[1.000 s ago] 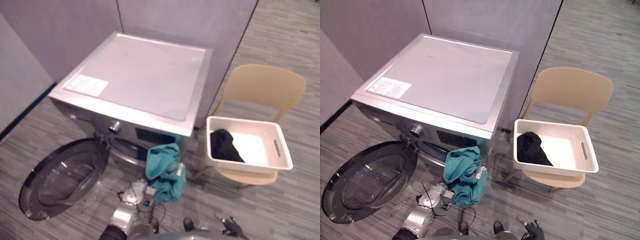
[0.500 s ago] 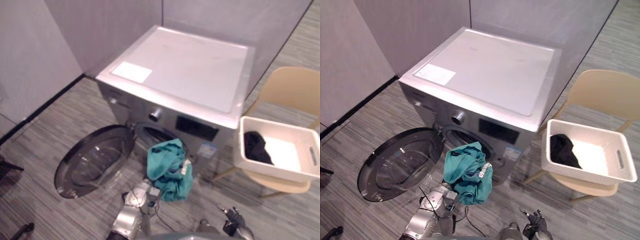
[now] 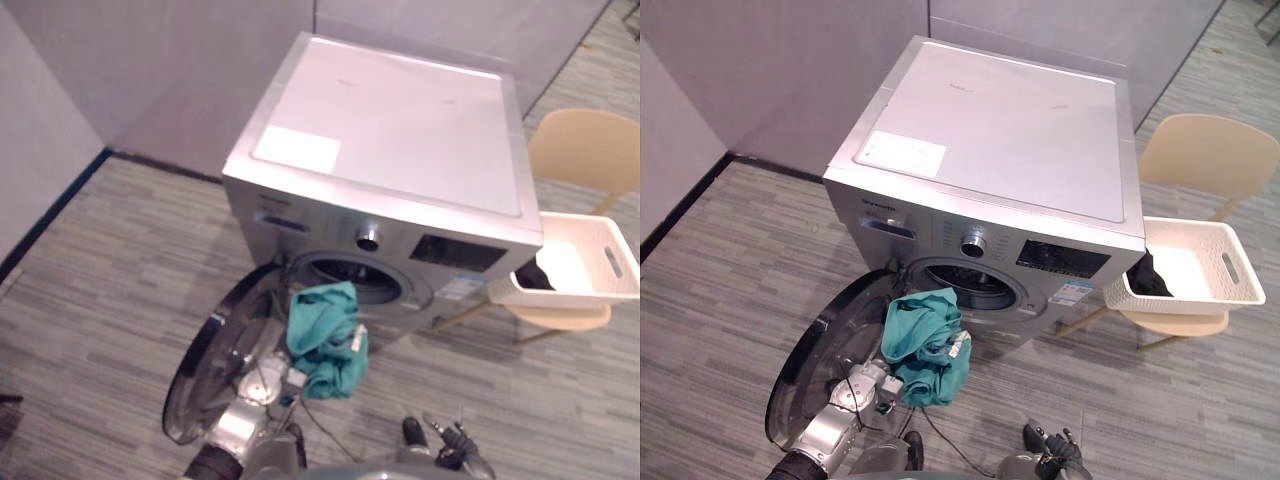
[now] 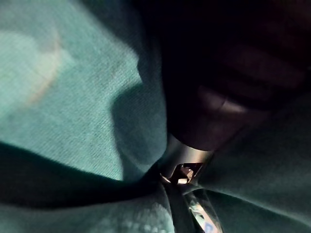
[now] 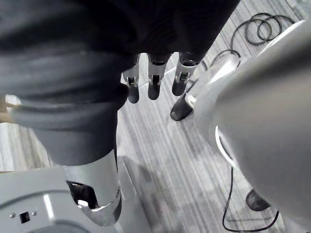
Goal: Pick up the laundry basket with both hands and put the clothes into the washing machine.
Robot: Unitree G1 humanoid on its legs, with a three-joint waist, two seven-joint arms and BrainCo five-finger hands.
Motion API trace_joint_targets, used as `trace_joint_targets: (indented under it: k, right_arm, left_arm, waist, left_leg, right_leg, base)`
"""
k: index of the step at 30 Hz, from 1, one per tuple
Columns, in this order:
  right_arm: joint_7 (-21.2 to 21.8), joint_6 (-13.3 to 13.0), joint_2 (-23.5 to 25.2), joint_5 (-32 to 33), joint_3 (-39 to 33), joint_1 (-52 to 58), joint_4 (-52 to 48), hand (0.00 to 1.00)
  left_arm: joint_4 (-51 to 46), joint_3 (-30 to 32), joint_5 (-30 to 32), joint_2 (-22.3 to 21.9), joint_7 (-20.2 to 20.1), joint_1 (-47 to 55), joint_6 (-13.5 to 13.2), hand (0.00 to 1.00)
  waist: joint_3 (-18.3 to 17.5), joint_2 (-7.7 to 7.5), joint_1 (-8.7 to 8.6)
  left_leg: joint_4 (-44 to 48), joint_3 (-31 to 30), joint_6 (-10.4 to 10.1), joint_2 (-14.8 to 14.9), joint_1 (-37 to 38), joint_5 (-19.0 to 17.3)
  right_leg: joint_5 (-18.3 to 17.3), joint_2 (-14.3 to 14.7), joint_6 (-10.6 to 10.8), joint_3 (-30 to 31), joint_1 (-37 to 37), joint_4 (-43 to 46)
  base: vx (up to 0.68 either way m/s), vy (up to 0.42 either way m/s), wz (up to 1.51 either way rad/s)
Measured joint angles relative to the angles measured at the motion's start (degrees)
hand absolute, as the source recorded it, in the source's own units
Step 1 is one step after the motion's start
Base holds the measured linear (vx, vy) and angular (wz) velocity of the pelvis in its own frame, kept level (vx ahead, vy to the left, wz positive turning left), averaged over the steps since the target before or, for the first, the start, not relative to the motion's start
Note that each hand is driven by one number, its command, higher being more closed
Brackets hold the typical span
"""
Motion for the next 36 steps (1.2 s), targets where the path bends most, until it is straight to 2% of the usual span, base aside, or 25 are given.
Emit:
trace_joint_targets:
  k: [1, 2, 3, 4, 6, 8, 10, 11, 13, 14, 17, 18, 20, 22, 25, 27, 28, 29, 30, 31, 32, 33, 36]
  right_arm:
    - [0.07, -0.02, -0.09, -0.06, 0.26, -0.08, -1.1, 0.0]
    - [0.09, -0.02, -0.09, -0.09, 0.34, -0.09, -1.3, 0.0]
    - [0.24, -0.02, -0.1, -0.32, 0.65, -0.18, -1.87, 0.0]
    - [0.26, -0.07, -0.27, -0.47, 1.04, -0.22, -2.48, 0.0]
    - [0.29, -0.36, -1.16, -1.1, 2.59, -0.55, -3.12, 0.0]
    - [0.33, -0.48, -2.51, -1.77, 2.66, -0.52, -3.18, 0.0]
    - [0.37, -0.51, -4.17, -1.93, 1.79, 0.87, -3.99, 0.0]
    - [0.37, -0.52, -4.23, -1.93, 1.56, 1.01, -4.2, 0.0]
    - [0.37, -0.69, -4.48, -1.86, -0.25, 1.66, -4.74, 0.0]
    - [0.38, -0.72, -4.51, -1.86, -0.28, 1.77, -4.73, 0.0]
    - [0.45, -0.75, -3.94, -1.73, -0.2, 3.64, -4.62, 0.0]
    - [0.49, -0.72, -3.58, -1.72, -0.18, 4.12, -4.62, 0.0]
    - [0.6, -0.67, -3.52, -1.74, 0.1, 5.04, -4.55, 0.0]
    - [1.02, -0.66, -3.83, -1.93, 0.14, 4.76, -4.64, 0.0]
    - [1.02, -0.54, -4.69, -2.57, 0.51, 3.88, -5.15, 0.0]
    - [0.8, -0.44, -4.63, -3.28, 1.14, 3.67, -7.53, 0.0]
    - [0.16, -0.61, -4.46, -3.77, 2.44, 2.48, -9.48, 0.0]
    - [0.09, -0.61, -4.51, -3.78, 2.79, 2.04, -9.8, 0.0]
    - [-0.02, -0.78, -4.87, -4.1, 3.86, 0.76, -11.95, 0.0]
    - [-0.21, -1.07, -4.66, -4.33, 5.37, -0.8, -14.33, 0.0]
    - [-0.2, -1.4, -4.68, -4.38, 5.58, -1.26, -15.86, 0.0]
    - [-0.18, -1.85, -4.36, -4.54, 6.17, -2.03, -18.07, 0.0]
    - [-1.04, -1.98, -3.76, -5.64, 7.4, -2.46, -20.55, 0.0]
  left_arm:
    - [0.04, 0.19, 0.0, -0.03, 0.31, 0.01, 0.0, 1.0]
    - [0.04, 0.31, 0.0, -0.05, 0.31, 0.0, 0.0, 1.0]
    - [0.28, 1.24, 0.0, -0.34, 0.26, 0.01, -0.01, 1.0]
    - [0.64, 2.11, -0.04, -0.77, 0.28, 0.05, -0.01, 1.0]
    - [0.79, 2.69, -0.04, -1.12, 0.29, -0.01, -0.08, 1.0]
    - [1.02, 2.65, -0.05, -2.27, 0.3, -0.3, -0.06, 1.0]
    - [1.46, 1.72, -0.08, -3.68, 0.26, -0.05, -0.05, 1.0]
    - [1.47, 1.57, -0.08, -3.88, 0.26, -0.05, -0.05, 1.0]
    - [1.47, 1.18, -0.11, -5.59, 0.14, -0.2, -0.05, 1.0]
    - [1.47, 1.1, -0.11, -5.71, 0.13, -0.29, -0.05, 1.0]
    - [1.47, 0.91, -0.11, -5.79, -0.88, -0.15, -0.05, 1.0]
    - [1.47, 0.97, -0.14, -5.59, -0.87, -0.09, -0.04, 1.0]
    - [1.47, 1.07, -0.15, -5.37, -0.86, 0.39, -0.05, 1.0]
    - [1.47, 1.44, -0.18, -5.22, -0.87, 1.19, -0.05, 1.0]
    - [1.44, 1.49, -0.14, -5.79, -0.87, 1.75, -0.02, 1.0]
    - [0.05, 1.6, 0.01, -5.82, -0.57, 2.29, 0.03, 1.0]
    - [-2.53, 1.5, 0.2, -5.64, 0.43, 2.66, 0.01, 1.0]
    - [-3.16, 1.49, 0.25, -5.63, 0.59, 2.88, 0.01, 1.0]
    - [-5.69, 1.24, 0.51, -5.62, 0.69, 3.48, -0.08, 1.0]
    - [-7.06, 1.23, 0.69, -5.2, 0.71, 3.13, -0.36, 1.0]
    - [-7.57, 1.22, 0.98, -5.21, 0.71, 2.6, -0.36, 1.0]
    - [-8.48, 1.03, 1.11, -5.23, 0.83, 1.37, -0.49, 1.0]
    - [-8.54, 0.55, 1.13, -6.01, 3.02, -3.34, -0.58, 1.0]
  waist:
    - [0.23, 0.62, -0.01]
    - [0.28, 0.72, -0.01]
    - [0.31, 0.77, 0.09]
    - [0.31, 0.74, 0.18]
    - [0.16, 0.14, -0.13]
    - [0.43, 0.43, -0.26]
    - [0.62, 1.87, -0.32]
    - [0.63, 2.0, -0.33]
    - [0.77, 2.79, -1.82]
    - [0.86, 2.88, -1.88]
    - [1.54, 2.54, -1.95]
    - [2.45, 2.14, -1.89]
    - [2.87, 1.76, -1.57]
    - [2.88, 2.44, -1.66]
    - [3.94, 4.31, -1.69]
    - [5.08, 4.93, -1.55]
    - [6.52, 4.28, -1.24]
    - [6.66, 4.25, -1.2]
    - [6.91, 4.81, -1.12]
    - [8.1, 3.45, -0.98]
    - [8.66, 3.64, -1.17]
    - [9.67, 2.96, -1.31]
    - [11.88, 2.58, -1.6]
  left_leg:
    - [-1.38, 0.74, 0.51, 0.01, 1.0, 0.56]
    - [-1.73, 0.97, 0.55, 0.12, 1.26, 0.69]
    - [-3.0, 1.63, 0.38, 0.43, 2.38, 1.28]
    - [-3.68, 2.08, -0.01, 0.38, 3.22, 1.59]
    - [-5.7, 2.24, -1.04, 0.16, 4.13, 3.02]
    - [-7.5, -0.51, -1.94, 0.3, 4.33, 4.88]
    - [-11.15, -5.88, -4.27, 1.59, 6.27, 6.85]
    - [-11.56, -6.03, -4.68, 1.75, 6.44, 7.18]
    - [-14.87, -7.91, -6.04, 2.8, 8.02, 9.34]
    - [-15.03, -8.07, -6.17, 2.96, 8.16, 9.42]
    - [-13.92, -8.18, -6.28, 3.54, 9.27, 7.93]
    - [-11.96, -8.15, -6.22, 3.16, 9.65, 6.34]
    - [-8.76, -7.93, -6.08, 2.65, 9.23, 4.55]
    - [-9.19, -9.71, -6.62, 0.81, 8.54, 3.64]
    - [-10.04, -11.64, -7.12, -0.33, 8.53, 4.44]
    - [-5.63, -12.09, -8.81, -0.46, 7.09, 4.2]
    - [0.33, -13.05, -9.13, -0.99, 3.09, 1.55]
    - [0.08, -13.17, -8.81, -1.07, 2.87, 1.34]
    - [-2.0, -12.54, -8.25, -0.92, 2.15, 1.25]
    - [-1.34, -9.59, -6.96, -1.01, 1.9, 0.74]
    - [-0.93, -8.4, -6.88, -1.01, 1.6, 0.67]
    - [-0.65, -6.7, -6.5, -1.06, 0.13, 0.45]
    - [-0.37, -4.78, -6.12, -1.12, -2.3, 0.25]
  right_leg:
    - [-2.35, 1.45, -1.82, -3.35, 0.36, 0.27]
    - [-3.0, 1.88, -2.17, -3.76, 0.4, 0.42]
    - [-5.43, 3.88, -3.52, -4.23, 0.3, 1.29]
    - [-6.18, 4.64, -4.52, -5.65, 0.23, 1.47]
    - [-7.84, 4.73, -5.37, -6.67, 0.4, 0.71]
    - [-8.19, 5.37, -5.72, -6.81, 0.3, 0.04]
    - [-8.45, 7.27, -6.16, -7.69, 0.8, 0.14]
    - [-8.5, 7.43, -6.24, -7.89, 0.87, 0.15]
    - [-9.56, 8.57, -6.84, -9.44, 1.0, 1.36]
    - [-9.87, 8.71, -6.8, -9.57, 0.91, 1.85]
    - [-15.68, 9.51, -7.32, -9.38, -2.02, 11.67]
    - [-18.89, 9.42, -7.05, -8.65, -3.14, 17.09]
    - [-22.1, 9.25, -6.68, -7.39, -4.99, 22.57]
    - [-24.24, 8.87, -5.77, -5.88, -7.35, 26.05]
    - [-24.19, 8.82, -5.96, -5.44, -8.12, 26.28]
    - [-24.4, 8.92, -6.34, -4.84, -8.14, 26.42]
    - [-24.42, 8.51, -6.32, -3.37, -8.4, 26.41]
    - [-24.39, 8.65, -6.28, -2.98, -8.61, 26.43]
    - [-24.38, 9.98, -6.0, -1.63, -10.2, 27.09]
    - [-24.18, 10.71, -5.32, 1.08, -12.02, 27.78]
    - [-23.69, 10.96, -4.79, 1.79, -12.51, 27.35]
    - [-22.46, 11.22, -4.36, 3.42, -14.1, 26.32]
    - [-19.57, 10.97, -3.4, 5.55, -15.77, 22.48]
  base:
    - [-0.01, -0.038, -0.38]
    - [-0.01, -0.081, -0.43]
    - [-0.01, -0.093, -0.41]
    - [-0.01, -0.116, -0.5]
    - [-0.02, -0.183, -0.27]
    - [-0.03, -0.212, -0.05]
    - [0.0, -0.244, 0.01]
    - [-0.02, -0.248, 0.17]
    - [-0.04, -0.168, 0.23]
    - [-0.07, -0.128, 0.14]
    - [-0.08, -0.117, 0.05]
    - [-0.06, -0.093, 0.01]
    - [-0.07, -0.106, -0.08]
    - [-0.03, -0.092, -0.13]
    - [0.06, -0.013, -0.07]
    - [0.1, -0.007, -0.09]
    - [0.01, 0.035, -0.27]
    - [-0.02, 0.057, -0.6]
    - [-0.01, 0.109, -0.89]
    - [-0.01, 0.109, -0.99]
    - [0.01, 0.157, -0.92]
    - [0.03, 0.129, -0.68]
    - [0.03, 0.13, -0.41]
